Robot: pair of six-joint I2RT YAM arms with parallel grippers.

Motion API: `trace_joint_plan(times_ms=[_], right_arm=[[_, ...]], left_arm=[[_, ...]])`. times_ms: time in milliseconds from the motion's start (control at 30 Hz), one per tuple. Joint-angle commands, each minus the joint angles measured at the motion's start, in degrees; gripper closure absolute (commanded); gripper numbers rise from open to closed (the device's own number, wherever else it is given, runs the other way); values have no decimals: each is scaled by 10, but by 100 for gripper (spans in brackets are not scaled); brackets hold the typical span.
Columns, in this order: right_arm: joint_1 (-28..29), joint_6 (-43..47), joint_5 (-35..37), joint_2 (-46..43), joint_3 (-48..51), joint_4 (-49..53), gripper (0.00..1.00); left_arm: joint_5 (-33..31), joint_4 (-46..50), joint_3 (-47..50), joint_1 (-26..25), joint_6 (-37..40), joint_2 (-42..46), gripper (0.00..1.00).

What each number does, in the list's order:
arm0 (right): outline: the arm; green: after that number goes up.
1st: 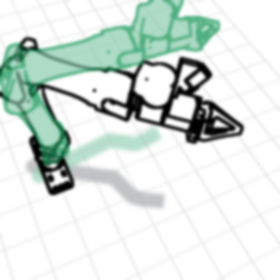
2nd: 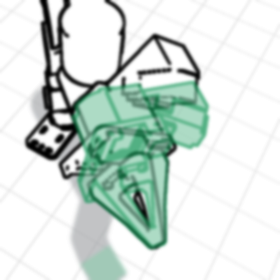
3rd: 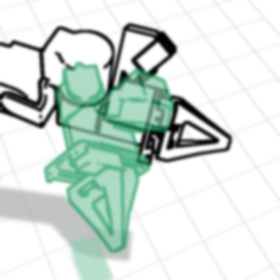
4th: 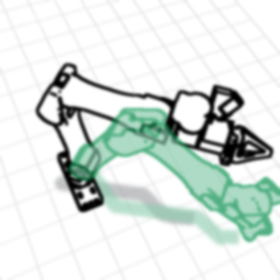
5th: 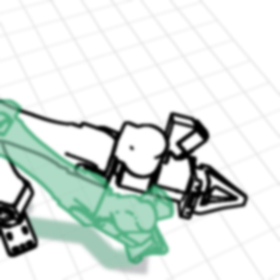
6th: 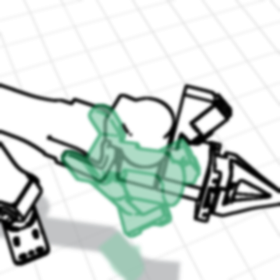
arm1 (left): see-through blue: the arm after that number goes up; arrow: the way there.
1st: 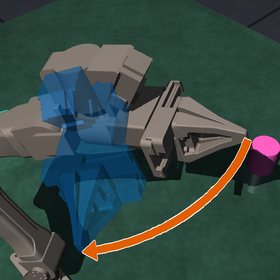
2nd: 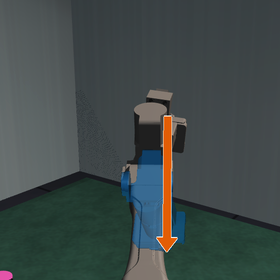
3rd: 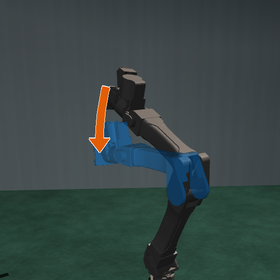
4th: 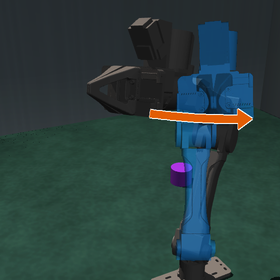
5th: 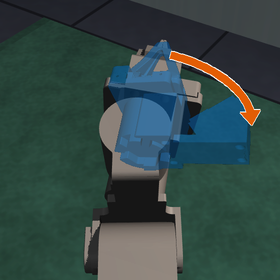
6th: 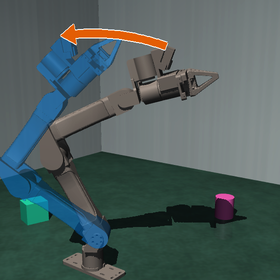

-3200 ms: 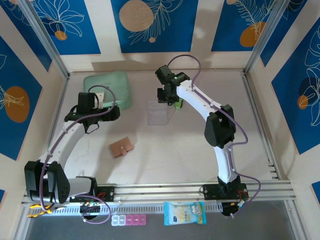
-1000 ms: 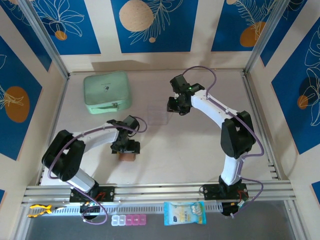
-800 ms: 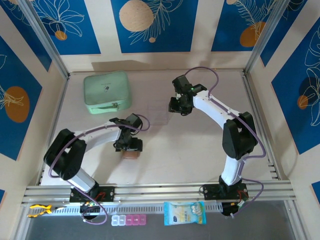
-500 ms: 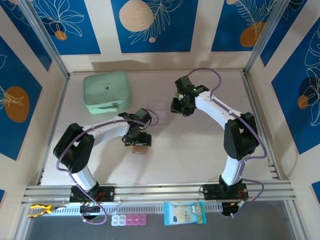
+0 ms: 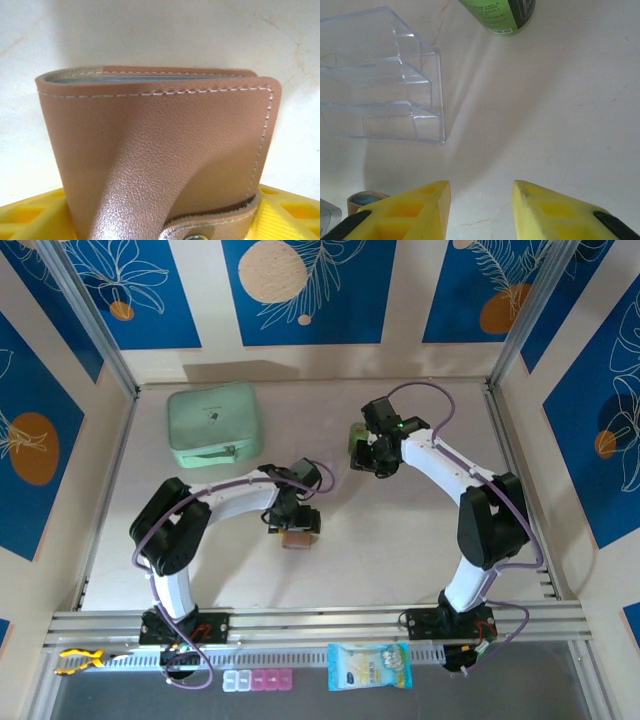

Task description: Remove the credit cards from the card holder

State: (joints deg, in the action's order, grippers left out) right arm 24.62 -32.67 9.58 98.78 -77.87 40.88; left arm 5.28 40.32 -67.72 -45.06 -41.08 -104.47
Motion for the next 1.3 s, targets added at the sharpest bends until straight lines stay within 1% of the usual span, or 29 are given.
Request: trace_joint_plan(times_ms=[0,233,367,433,500,667,867,900,1000,1067,1133,1267], right_arm=[[-2,-9,-13,-24,13,-4,61],[-1,-20,-19,-33,25,-9,61],[3,-23,-20,-40,25,-8,61],[4,-23,-21,-42,24,-5,61],[4,-24,-25,-44,24,-4,61],[8,-29,-29,-54,26,1,61],[25,-46,-42,-69,31,17,61],[30,-52,-45,-69,32,21,61],[50,-61,-49,-70,36,35,61],[66,-69,-47,-71,41,40,61],[84,-83,-46,-70,44,46,61],[121,-111,-45,-59,46,54,61]], left_arm=[[18,13,-7,-9,-14,-3,23],[39,7,-2,-9,-14,11,15],[53,-8,8,-9,-21,28,15],[63,-15,13,-9,-24,33,17],[64,-20,17,-9,-25,37,18],[61,-29,30,-3,-30,58,18],[86,-104,81,20,-58,106,19],[94,-121,92,28,-65,114,21],[109,-168,127,52,-80,143,34],[110,-188,150,67,-83,165,45],[118,-210,174,89,-85,186,61],[163,-284,231,135,-95,218,80]])
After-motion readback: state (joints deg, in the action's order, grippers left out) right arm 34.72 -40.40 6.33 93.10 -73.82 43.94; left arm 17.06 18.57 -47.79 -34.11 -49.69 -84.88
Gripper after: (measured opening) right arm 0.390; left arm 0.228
